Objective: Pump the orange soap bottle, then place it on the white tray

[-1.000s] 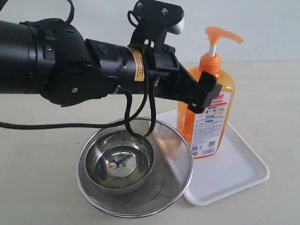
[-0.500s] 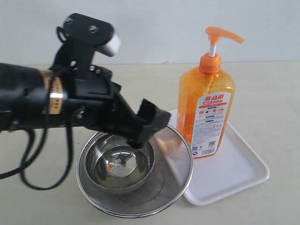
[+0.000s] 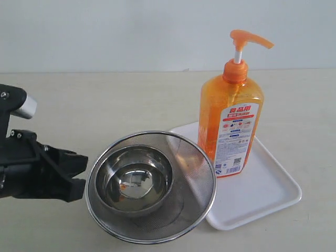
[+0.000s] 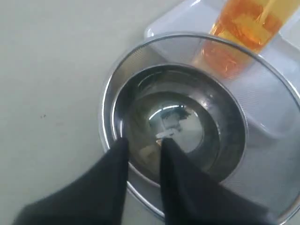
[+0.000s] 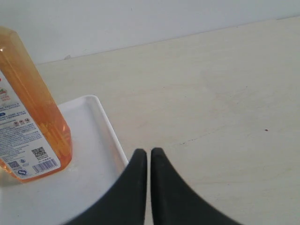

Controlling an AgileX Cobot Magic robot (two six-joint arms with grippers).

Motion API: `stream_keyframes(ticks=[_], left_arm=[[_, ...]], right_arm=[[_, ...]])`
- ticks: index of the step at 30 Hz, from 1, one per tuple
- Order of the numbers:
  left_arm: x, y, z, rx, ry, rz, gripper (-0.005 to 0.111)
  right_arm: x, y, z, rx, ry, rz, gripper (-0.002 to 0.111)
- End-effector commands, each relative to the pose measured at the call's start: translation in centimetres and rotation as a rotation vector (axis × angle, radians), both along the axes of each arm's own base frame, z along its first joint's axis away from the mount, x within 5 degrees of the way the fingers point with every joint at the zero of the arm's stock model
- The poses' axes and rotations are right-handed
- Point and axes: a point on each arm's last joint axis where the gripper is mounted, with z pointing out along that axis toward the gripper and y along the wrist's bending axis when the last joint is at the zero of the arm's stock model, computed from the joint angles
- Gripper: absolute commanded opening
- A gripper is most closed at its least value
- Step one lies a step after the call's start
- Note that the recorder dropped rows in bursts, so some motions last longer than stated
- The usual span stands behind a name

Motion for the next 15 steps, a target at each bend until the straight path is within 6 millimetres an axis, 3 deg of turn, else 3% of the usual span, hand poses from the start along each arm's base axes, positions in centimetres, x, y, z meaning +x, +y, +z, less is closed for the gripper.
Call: stream_keyframes(ticks=[1,15], left_arm=[[-0.5,0.4,-0.9,-0.021,0.039,0.029,0.005],[-1.5,1.4,-2.6,-0.007,0.175,0.137,0.005]], right_arm=[[0.0,0.0,0.1,-0.004,-0.013,-0.002,0.0],[0.0,0.0,0.1,-0.004,-0.015,-0.002,0.0]])
